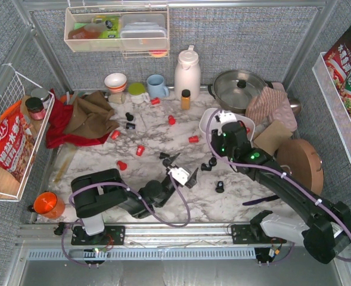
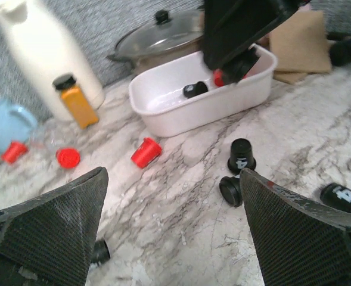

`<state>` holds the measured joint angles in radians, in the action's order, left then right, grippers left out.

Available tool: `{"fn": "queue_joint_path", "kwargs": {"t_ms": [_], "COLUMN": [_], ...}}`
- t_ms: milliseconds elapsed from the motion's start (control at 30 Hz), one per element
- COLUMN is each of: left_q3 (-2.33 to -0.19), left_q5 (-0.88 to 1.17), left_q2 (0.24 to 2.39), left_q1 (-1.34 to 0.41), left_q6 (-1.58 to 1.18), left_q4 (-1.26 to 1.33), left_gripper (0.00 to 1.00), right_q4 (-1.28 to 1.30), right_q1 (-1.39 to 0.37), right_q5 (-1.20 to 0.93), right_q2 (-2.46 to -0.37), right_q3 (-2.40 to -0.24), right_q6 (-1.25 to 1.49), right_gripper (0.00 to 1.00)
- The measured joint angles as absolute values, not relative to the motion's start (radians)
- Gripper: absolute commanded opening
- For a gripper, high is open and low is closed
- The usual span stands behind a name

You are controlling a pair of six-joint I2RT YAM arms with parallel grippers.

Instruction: Mix the coffee capsules in the storage basket

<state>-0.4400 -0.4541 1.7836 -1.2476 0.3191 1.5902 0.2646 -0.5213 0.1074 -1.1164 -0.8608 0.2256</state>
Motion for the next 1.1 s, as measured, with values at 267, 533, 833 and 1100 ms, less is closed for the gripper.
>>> {"fn": "queue_joint_path", "kwargs": {"t_ms": [267,533,833,1100], "left_q3": [-0.454,-0.661,-0.892,-1.227], "left_q5": [-0.634,-0.648,-0.573,-0.555], "left_q2": [1.784,1.784,1.863,2.005], "left_q1": [-1.247,-1.242,-1.196,-1.197], "left_q6": [0.099,-0.06,-0.257,-0.479], "left_q4": [1.574,1.253,0.779,0.336], "left_gripper": [0.99,0.99,0.98,0.93], "right_q4": [0.04,-0.025,0.042,0.062], "right_q1": [-0.379,-0.216,-0.166,-0.164], "right_q5": [0.466,0.479,0.406,0.311], "right_q2": [-1.285,-1.56,-1.6,-1.382], "right_q3": [-0.874,-1.061,-1.121,-0.952], "right_q6": [0.196,0.205,0.245,0.335], "right_gripper": [0.2,0.7,0.81,0.81]}}
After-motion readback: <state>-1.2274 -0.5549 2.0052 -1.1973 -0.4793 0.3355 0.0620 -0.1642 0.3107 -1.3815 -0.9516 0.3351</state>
